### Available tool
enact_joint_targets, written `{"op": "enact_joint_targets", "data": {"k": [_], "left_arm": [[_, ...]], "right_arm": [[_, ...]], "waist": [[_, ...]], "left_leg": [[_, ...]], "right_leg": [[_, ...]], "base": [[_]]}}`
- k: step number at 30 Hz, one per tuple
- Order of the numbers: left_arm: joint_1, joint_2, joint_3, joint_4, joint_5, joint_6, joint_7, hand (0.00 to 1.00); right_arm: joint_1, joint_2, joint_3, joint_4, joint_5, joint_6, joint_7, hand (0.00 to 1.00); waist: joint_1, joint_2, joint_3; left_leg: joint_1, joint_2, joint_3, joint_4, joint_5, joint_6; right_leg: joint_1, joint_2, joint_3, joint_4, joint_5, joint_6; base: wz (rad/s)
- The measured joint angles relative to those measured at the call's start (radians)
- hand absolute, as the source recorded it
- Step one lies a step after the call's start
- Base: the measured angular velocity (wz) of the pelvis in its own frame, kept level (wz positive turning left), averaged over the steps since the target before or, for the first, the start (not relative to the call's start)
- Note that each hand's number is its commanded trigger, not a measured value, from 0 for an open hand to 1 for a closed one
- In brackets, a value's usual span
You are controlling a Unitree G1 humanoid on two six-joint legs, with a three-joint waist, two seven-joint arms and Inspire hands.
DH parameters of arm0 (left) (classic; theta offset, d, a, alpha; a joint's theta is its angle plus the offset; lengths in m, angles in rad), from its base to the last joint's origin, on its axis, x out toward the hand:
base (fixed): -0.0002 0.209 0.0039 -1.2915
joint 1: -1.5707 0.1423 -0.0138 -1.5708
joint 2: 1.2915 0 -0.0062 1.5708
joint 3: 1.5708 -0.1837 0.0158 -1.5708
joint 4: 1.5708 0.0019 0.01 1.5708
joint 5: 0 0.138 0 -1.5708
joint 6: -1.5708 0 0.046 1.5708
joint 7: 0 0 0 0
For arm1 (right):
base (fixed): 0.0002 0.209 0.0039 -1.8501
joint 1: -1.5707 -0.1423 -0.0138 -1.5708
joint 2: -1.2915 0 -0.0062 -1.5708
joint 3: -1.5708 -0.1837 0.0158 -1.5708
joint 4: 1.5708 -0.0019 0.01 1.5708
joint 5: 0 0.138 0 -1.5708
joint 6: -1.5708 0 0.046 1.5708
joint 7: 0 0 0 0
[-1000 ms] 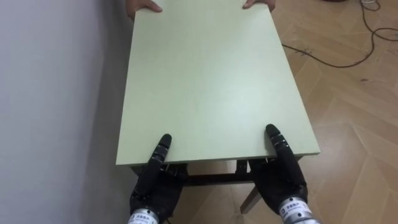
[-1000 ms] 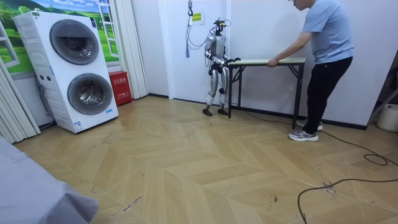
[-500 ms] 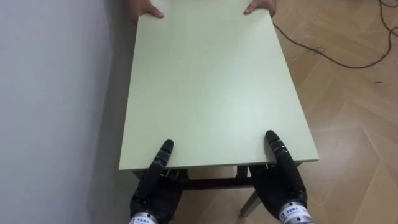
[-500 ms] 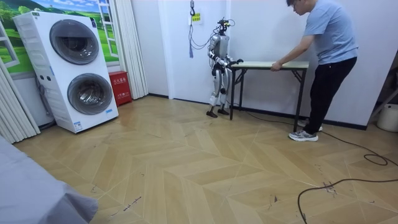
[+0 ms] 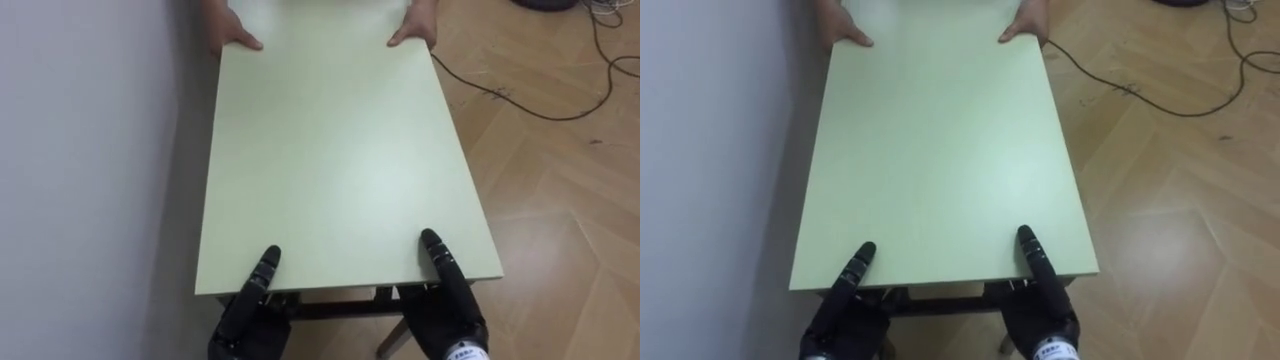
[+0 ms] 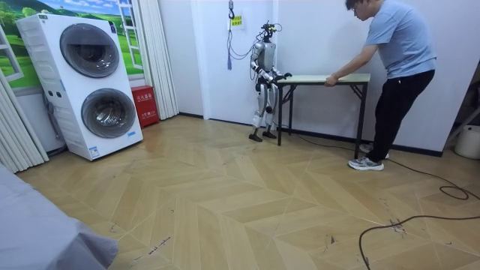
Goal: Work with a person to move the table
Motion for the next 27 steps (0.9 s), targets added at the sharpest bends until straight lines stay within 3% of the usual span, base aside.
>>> {"op": "enact_joint_targets", "data": {"k": [6,9,17,18,19,20,21,22,24,27], "left_arm": [[-0.047,-0.009,0.021,0.102,0.004,0.014,-0.062,1.00],[-0.062,-0.018,0.022,0.129,0.004,0.017,-0.062,1.00],[-0.069,-0.034,0.055,0.201,0.018,0.025,-0.131,1.00],[-0.070,-0.034,0.056,0.205,0.019,0.026,-0.137,0.94],[-0.072,-0.034,0.056,0.211,0.019,0.027,-0.144,0.73],[-0.073,-0.034,0.056,0.214,0.019,0.027,-0.147,0.49],[-0.075,-0.034,0.056,0.217,0.019,0.027,-0.153,0.18],[-0.075,-0.034,0.056,0.218,0.020,0.027,-0.155,0.02],[-0.081,-0.030,0.060,0.238,0.027,0.028,-0.177,0.00],[-0.095,0.003,0.062,0.262,0.129,0.040,-0.209,0.00]], "right_arm": [[-0.026,0.009,-0.002,0.067,-0.003,0.003,0.030,1.00],[-0.044,0.010,-0.007,0.098,-0.001,0.002,0.040,1.00],[-0.044,0.023,-0.012,0.156,-0.004,0.003,0.091,1.00],[-0.044,0.024,-0.012,0.158,-0.004,0.003,0.095,1.00],[-0.044,0.024,-0.012,0.161,-0.004,0.003,0.099,1.00],[-0.044,0.024,-0.013,0.163,-0.004,0.003,0.102,0.35],[-0.045,0.024,-0.015,0.166,-0.004,0.003,0.107,0.00],[-0.045,0.024,-0.015,0.167,-0.004,0.003,0.108,0.00],[-0.050,0.023,-0.019,0.182,-0.003,0.006,0.130,0.00],[-0.057,0.009,-0.025,0.223,-0.031,0.016,0.203,0.00]], "waist": [[0.004,0.001,-0.0088],[0.004,0.008,-0.0169],[0.019,0.002,-0.0187],[0.019,0.002,-0.0187],[0.020,0.002,-0.0185],[0.020,0.002,-0.0184],[0.020,0.002,-0.0183],[0.020,0.002,-0.0183],[0.021,0.002,-0.0181],[0.019,0.001,-0.0179]], "left_leg": [[0.013,0.000,-0.001,-0.002,-0.004,0.006],[0.021,0.000,0.000,-0.004,-0.008,0.010],[0.062,0.001,-0.002,-0.019,-0.017,0.007],[0.062,0.002,-0.002,-0.019,-0.017,0.007],[0.062,0.002,-0.002,-0.019,-0.017,0.007],[0.061,0.002,-0.002,-0.019,-0.018,0.007],[0.061,0.002,-0.002,-0.019,-0.018,0.008],[0.061,0.002,-0.002,-0.019,-0.018,0.008],[0.061,0.002,-0.002,-0.019,-0.019,0.008],[0.061,0.001,-0.002,-0.019,-0.020,0.009]], "right_leg": [[0.012,0.002,0.016,-0.001,0.008,0.000],[0.018,0.002,0.017,-0.001,0.011,-0.003],[0.052,0.005,0.017,-0.006,0.012,-0.004],[0.052,0.005,0.017,-0.006,0.012,-0.004],[0.051,0.005,0.017,-0.006,0.012,-0.004],[0.051,0.005,0.017,-0.005,0.012,-0.004],[0.050,0.005,0.017,-0.004,0.012,-0.004],[0.049,0.005,0.017,-0.004,0.012,-0.004],[0.048,0.005,0.018,-0.003,0.012,-0.004],[0.048,0.004,0.020,-0.003,0.012,-0.004]], "base": [[-0.01],[0.00],[-0.03],[0.00],[0.00],[0.00],[0.00],[0.00],[0.00],[0.00]]}}
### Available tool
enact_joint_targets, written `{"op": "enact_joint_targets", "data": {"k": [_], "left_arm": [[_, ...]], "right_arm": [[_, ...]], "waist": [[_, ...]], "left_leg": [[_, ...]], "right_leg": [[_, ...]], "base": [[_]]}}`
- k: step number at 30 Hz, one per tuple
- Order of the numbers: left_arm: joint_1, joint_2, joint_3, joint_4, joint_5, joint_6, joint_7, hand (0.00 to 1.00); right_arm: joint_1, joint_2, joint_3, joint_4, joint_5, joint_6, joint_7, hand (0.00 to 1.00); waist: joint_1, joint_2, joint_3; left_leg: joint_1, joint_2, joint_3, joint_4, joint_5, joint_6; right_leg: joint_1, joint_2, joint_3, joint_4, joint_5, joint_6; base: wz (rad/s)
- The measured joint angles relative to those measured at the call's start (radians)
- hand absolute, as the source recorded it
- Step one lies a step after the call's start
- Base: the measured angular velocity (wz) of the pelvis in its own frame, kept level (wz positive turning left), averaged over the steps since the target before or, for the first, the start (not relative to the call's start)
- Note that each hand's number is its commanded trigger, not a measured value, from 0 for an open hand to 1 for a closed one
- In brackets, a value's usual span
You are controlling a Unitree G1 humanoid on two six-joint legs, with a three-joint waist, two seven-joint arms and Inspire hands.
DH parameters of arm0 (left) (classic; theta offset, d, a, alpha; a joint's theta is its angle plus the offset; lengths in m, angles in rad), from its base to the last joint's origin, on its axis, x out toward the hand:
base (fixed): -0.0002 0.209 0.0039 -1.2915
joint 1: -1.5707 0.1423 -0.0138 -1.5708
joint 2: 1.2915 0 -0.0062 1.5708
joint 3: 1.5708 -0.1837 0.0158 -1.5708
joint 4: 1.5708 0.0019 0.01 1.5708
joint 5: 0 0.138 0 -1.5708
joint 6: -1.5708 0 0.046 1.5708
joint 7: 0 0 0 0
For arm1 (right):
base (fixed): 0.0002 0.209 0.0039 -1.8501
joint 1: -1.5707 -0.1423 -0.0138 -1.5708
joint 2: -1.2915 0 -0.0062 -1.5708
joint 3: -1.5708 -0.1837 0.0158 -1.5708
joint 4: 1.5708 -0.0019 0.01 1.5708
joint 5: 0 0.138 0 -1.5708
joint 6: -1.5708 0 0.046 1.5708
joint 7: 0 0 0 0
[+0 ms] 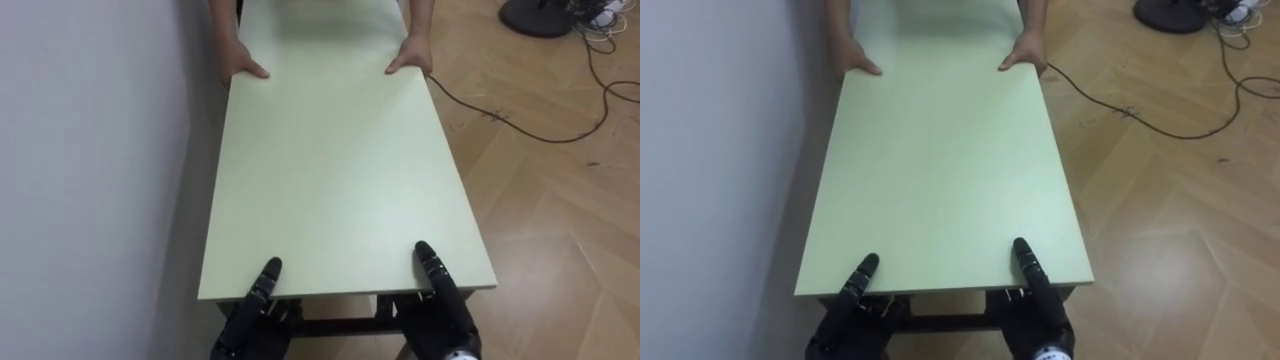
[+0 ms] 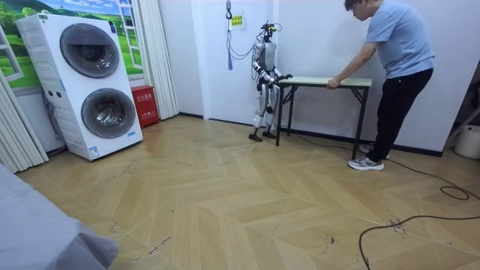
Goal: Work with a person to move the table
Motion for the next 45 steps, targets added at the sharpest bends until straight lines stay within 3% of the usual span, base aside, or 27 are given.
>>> {"op": "enact_joint_targets", "data": {"k": [4,11,16,26,32,37,41,45], "left_arm": [[-0.030,0.016,-0.003,0.034,0.096,0.010,-0.004,0.00],[-0.059,0.035,-0.006,0.063,0.178,0.011,-0.003,0.00],[-0.048,0.040,-0.027,0.107,0.307,0.045,0.025,0.00],[-0.049,0.036,-0.026,0.106,0.324,0.046,0.028,0.00],[-0.049,0.038,-0.023,0.106,0.324,0.046,0.028,0.00],[-0.050,0.056,-0.018,0.129,0.323,0.046,0.024,0.00],[-0.048,0.061,-0.006,0.170,0.323,0.047,0.024,0.00],[-0.046,0.059,-0.005,0.199,0.323,0.047,0.027,0.00]], "right_arm": [[-0.001,-0.025,0.000,0.010,-0.092,0.011,0.026,0.00],[-0.001,-0.036,0.000,0.010,-0.097,0.018,0.057,0.00],[0.003,-0.036,0.000,0.010,-0.099,0.018,0.061,0.00],[0.003,-0.036,0.000,0.010,-0.142,0.021,0.108,0.00],[0.006,-0.038,-0.003,0.011,-0.187,0.050,0.156,0.00],[0.007,-0.043,-0.003,0.062,-0.211,0.054,0.202,0.00],[0.007,-0.047,-0.003,0.079,-0.211,0.061,0.205,0.00],[0.021,-0.057,-0.009,0.091,-0.215,0.061,0.221,0.00]], "waist": [[0.000,-0.001,0.0000],[0.000,-0.005,-0.0062],[-0.009,-0.007,-0.0058],[-0.008,-0.001,-0.0038],[-0.011,-0.003,-0.0041],[-0.012,-0.011,-0.0043],[-0.018,-0.021,0.0005],[-0.023,-0.025,-0.0001]], "left_leg": [[0.000,0.000,0.002,0.000,-0.002,0.001],[0.001,0.000,0.010,0.001,-0.006,0.001],[0.001,0.000,0.012,0.002,-0.008,0.001],[-0.001,0.001,0.012,-0.001,-0.010,0.001],[-0.003,0.001,0.014,0.002,-0.014,0.003],[0.006,0.001,0.014,0.002,-0.014,0.003],[0.005,0.001,0.013,0.002,-0.016,0.002],[0.003,0.001,0.011,0.002,-0.021,0.003]], "right_leg": [[-0.001,0.000,-0.001,-0.001,0.000,0.000],[0.002,-0.001,0.000,-0.004,0.000,0.000],[0.008,-0.002,0.001,-0.018,0.001,0.001],[0.003,-0.002,0.000,-0.017,0.001,0.001],[0.004,-0.002,-0.006,-0.014,0.001,0.001],[0.008,-0.003,-0.006,-0.016,0.001,0.001],[0.009,-0.003,-0.010,-0.016,0.001,0.001],[0.008,-0.004,-0.031,-0.018,0.001,0.001]], "base": [[-0.02],[-0.03],[-0.02],[0.00],[0.00],[0.00],[0.00],[0.00]]}}
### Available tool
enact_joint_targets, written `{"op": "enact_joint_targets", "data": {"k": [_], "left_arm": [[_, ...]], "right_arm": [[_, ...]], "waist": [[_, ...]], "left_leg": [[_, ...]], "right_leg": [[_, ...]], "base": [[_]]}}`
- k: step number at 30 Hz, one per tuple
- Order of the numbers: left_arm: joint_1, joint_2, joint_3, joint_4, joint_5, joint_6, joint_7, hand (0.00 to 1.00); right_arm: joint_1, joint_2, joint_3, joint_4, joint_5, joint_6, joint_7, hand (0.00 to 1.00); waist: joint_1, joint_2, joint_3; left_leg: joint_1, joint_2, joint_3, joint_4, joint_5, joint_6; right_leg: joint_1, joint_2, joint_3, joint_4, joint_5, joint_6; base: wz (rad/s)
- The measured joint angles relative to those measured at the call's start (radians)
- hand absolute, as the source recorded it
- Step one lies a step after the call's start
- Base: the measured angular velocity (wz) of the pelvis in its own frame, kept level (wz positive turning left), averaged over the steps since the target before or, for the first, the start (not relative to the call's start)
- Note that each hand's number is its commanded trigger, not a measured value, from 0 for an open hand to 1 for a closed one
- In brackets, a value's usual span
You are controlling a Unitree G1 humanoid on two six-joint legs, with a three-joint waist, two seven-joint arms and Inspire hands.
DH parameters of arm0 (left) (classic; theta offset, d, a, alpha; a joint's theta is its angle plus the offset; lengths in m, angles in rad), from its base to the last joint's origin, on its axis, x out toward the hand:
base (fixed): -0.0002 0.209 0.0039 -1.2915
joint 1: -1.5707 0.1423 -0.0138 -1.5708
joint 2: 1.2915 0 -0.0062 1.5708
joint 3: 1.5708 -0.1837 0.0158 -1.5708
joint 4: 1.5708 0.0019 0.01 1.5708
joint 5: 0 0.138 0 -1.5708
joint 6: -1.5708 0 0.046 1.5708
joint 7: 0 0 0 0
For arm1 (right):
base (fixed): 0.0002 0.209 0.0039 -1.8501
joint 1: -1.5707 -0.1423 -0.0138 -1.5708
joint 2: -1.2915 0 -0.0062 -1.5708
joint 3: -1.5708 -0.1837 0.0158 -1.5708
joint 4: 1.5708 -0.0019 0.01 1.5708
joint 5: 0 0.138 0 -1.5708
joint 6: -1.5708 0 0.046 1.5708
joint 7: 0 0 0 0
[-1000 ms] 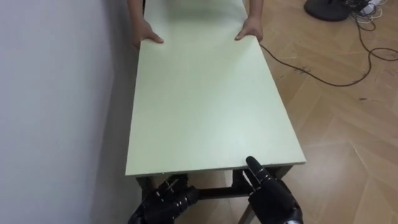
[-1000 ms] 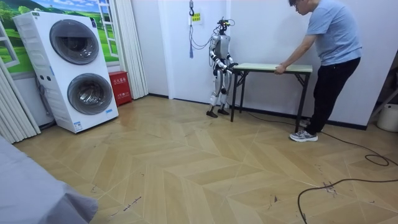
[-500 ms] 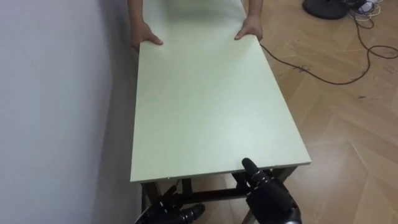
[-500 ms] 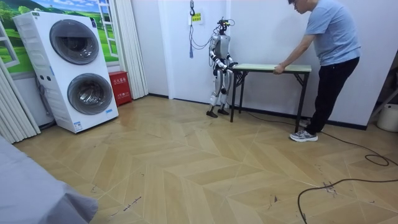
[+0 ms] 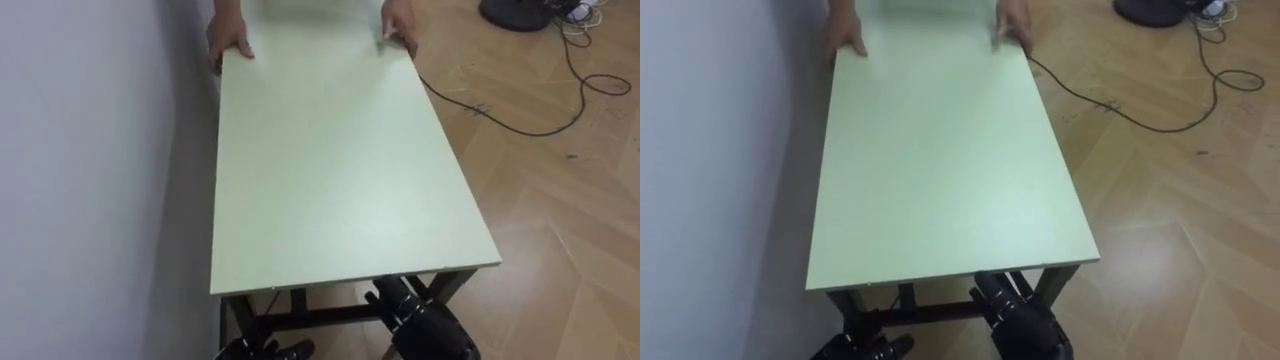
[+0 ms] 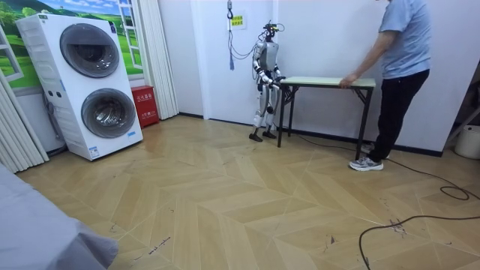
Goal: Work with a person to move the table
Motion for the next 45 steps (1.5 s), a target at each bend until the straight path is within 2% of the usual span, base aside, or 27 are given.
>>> {"op": "enact_joint_targets", "data": {"k": [5,7,12,18,22,25,29,32,35,36,38,42,45], "left_arm": [[-0.001,0.000,0.000,0.002,0.000,0.000,0.001,0.00],[-0.003,0.000,0.003,0.013,0.001,0.000,0.000,0.00],[-0.002,0.002,0.018,0.047,0.036,0.000,-0.005,0.00],[-0.001,0.016,0.021,0.107,0.100,-0.005,0.010,0.00],[0.004,0.019,0.047,0.133,0.110,-0.023,0.045,0.00],[0.006,0.018,0.082,0.202,0.110,-0.047,0.076,0.00],[0.007,0.009,0.100,0.262,0.129,-0.058,0.111,0.00],[0.009,-0.005,0.140,0.315,0.176,-0.059,0.135,0.00],[0.010,-0.016,0.185,0.350,0.227,-0.059,0.157,0.00],[0.007,-0.021,0.204,0.369,0.248,-0.056,0.167,0.00],[0.006,-0.024,0.225,0.393,0.284,-0.046,0.184,0.00],[-0.001,-0.055,0.318,0.423,0.419,-0.030,0.241,0.00],[-0.010,-0.065,0.346,0.421,0.493,-0.020,0.281,0.00]], "right_arm": [[0.018,0.000,-0.004,0.033,-0.055,0.000,0.014,0.00],[0.022,0.001,-0.021,0.076,-0.127,-0.001,0.045,0.00],[0.031,-0.003,-0.072,0.158,-0.209,-0.001,0.058,0.00],[0.034,-0.025,-0.101,0.282,-0.211,-0.005,0.054,0.00],[0.031,-0.027,-0.108,0.333,-0.240,-0.019,0.049,0.00],[0.007,-0.025,-0.110,0.422,-0.269,-0.044,0.048,0.00],[0.002,-0.021,-0.130,0.508,-0.313,-0.045,0.028,0.00],[0.008,-0.019,-0.156,0.606,-0.354,-0.042,-0.021,0.00],[0.017,-0.015,-0.200,0.661,-0.370,-0.019,-0.075,0.00],[0.006,-0.010,-0.216,0.675,-0.379,-0.015,-0.095,0.00],[0.002,-0.004,-0.224,0.686,-0.392,-0.007,-0.123,0.00],[-0.005,0.010,-0.256,0.685,-0.447,0.011,-0.184,0.00],[-0.025,0.006,-0.262,0.681,-0.548,0.013,-0.228,0.00]], "waist": [[0.000,0.003,-0.0022],[0.000,0.003,-0.0059],[0.000,0.004,-0.0061],[-0.001,0.005,-0.0039],[0.001,-0.003,-0.0008],[0.001,-0.009,-0.0012],[0.008,-0.012,-0.0018],[0.010,-0.014,-0.0023],[0.010,-0.015,-0.0032],[0.010,-0.016,-0.0039],[0.011,-0.019,-0.0115],[0.013,-0.019,-0.0106],[0.018,-0.020,-0.0107]], "left_leg": [[-0.004,0.000,0.000,0.002,-0.001,0.001],[0.001,0.000,0.000,0.001,0.002,0.005],[0.010,0.000,0.001,-0.003,0.001,0.003],[0.030,0.002,0.001,-0.007,-0.005,-0.006],[0.033,0.004,0.003,-0.017,-0.006,-0.007],[0.034,0.007,0.003,-0.018,-0.007,-0.009],[0.034,0.011,0.004,-0.018,-0.010,-0.014],[0.054,0.015,0.005,-0.019,-0.011,-0.014],[0.061,0.016,0.010,-0.026,-0.013,-0.017],[0.065,0.018,0.016,-0.027,-0.015,-0.020],[0.069,0.020,0.023,-0.028,-0.018,-0.023],[0.083,0.028,0.026,-0.027,-0.030,-0.030],[0.083,0.031,0.025,-0.032,-0.034,-0.037]], "right_leg": [[-0.005,0.000,-0.001,-0.001,0.000,0.000],[0.000,0.000,0.002,-0.005,0.000,0.000],[0.013,0.001,0.003,-0.017,0.001,-0.001],[0.032,0.002,0.002,-0.016,0.001,-0.001],[0.032,0.003,0.004,-0.018,0.000,-0.001],[0.030,0.006,0.003,-0.018,0.000,-0.001],[0.029,0.011,0.004,-0.019,0.003,-0.004],[0.045,0.014,0.003,-0.023,0.004,-0.007],[0.058,0.016,0.003,-0.035,0.004,-0.007],[0.062,0.016,0.004,-0.040,0.004,-0.007],[0.070,0.018,0.004,-0.052,0.004,-0.007],[0.086,0.025,0.000,-0.053,0.004,-0.007],[0.083,0.027,0.001,-0.054,0.004,-0.007]], "base": [[0.00],[0.00],[0.00],[0.00],[0.00],[0.00],[-0.02],[-0.04],[-0.07],[-0.13],[-0.13],[-0.04],[0.00]]}}
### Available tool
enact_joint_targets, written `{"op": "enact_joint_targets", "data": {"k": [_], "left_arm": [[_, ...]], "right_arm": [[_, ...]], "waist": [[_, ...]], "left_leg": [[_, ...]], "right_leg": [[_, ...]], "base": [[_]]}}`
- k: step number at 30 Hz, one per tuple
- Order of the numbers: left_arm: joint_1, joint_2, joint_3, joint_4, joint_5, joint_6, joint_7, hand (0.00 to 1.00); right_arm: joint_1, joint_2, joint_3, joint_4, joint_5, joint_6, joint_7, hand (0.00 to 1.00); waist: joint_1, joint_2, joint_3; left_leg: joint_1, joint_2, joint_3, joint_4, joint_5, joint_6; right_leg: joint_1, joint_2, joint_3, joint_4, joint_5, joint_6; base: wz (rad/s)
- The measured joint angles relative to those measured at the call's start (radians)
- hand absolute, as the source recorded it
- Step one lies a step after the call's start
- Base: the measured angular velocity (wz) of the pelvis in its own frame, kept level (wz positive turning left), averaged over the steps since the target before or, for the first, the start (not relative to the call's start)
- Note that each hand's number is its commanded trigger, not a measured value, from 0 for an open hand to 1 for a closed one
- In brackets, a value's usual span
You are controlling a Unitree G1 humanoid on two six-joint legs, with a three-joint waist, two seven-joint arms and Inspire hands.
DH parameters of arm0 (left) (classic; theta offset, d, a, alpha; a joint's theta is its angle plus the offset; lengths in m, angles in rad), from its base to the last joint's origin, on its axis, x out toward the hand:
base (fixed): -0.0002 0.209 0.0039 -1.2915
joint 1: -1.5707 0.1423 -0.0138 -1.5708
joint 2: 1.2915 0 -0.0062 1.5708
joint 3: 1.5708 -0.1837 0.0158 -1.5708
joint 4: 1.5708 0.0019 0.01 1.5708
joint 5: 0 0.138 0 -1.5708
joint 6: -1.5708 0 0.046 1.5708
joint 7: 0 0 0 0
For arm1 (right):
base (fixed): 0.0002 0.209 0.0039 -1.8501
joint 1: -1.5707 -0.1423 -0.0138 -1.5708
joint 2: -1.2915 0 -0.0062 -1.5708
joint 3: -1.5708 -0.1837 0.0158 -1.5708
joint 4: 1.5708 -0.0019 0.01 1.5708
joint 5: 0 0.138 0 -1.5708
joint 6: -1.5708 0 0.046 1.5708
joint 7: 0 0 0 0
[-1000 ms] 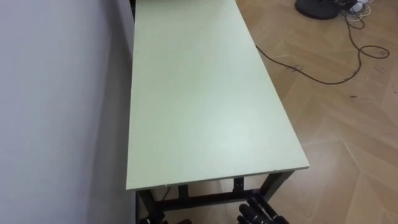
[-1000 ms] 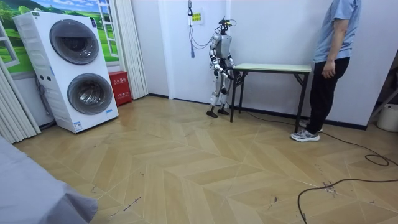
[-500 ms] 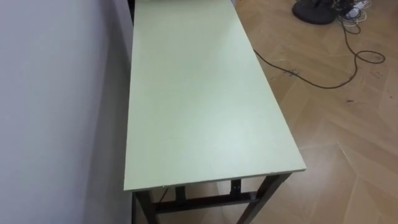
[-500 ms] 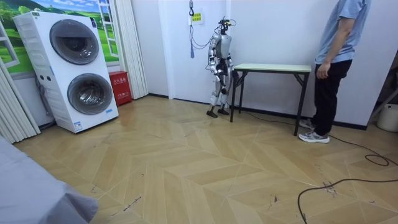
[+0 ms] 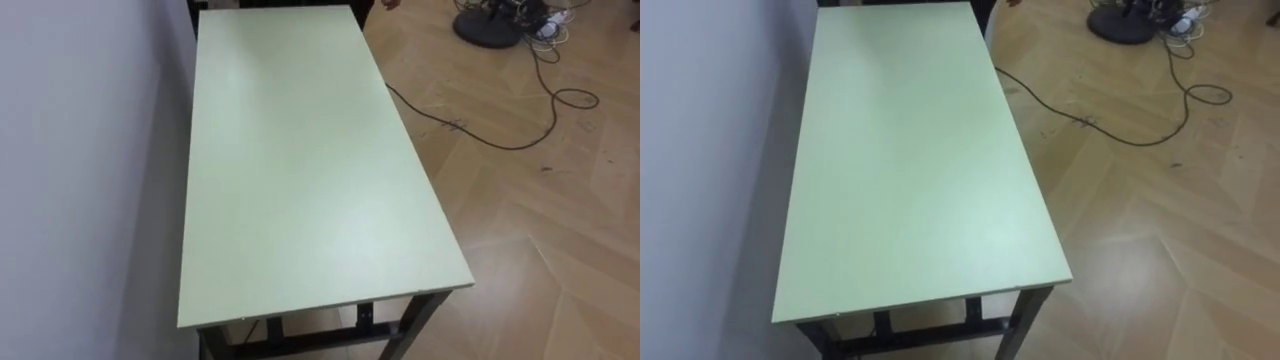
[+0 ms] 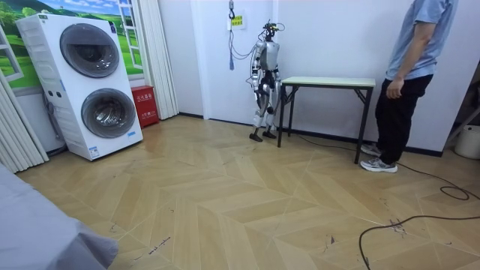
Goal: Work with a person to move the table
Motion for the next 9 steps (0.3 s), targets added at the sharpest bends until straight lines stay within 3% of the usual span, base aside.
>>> {"op": "enact_joint_targets", "data": {"k": [9], "left_arm": [[-0.026,-0.019,0.009,-0.023,0.174,0.027,0.112,0.00]], "right_arm": [[-0.086,0.003,0.002,0.000,-0.273,0.032,-0.142,0.00]], "waist": [[0.004,-0.002,0.0003]], "left_leg": [[0.001,-0.001,-0.026,0.010,0.002,0.002]], "right_leg": [[0.016,0.003,-0.028,-0.001,0.001,-0.001]], "base": [[0.10]]}}
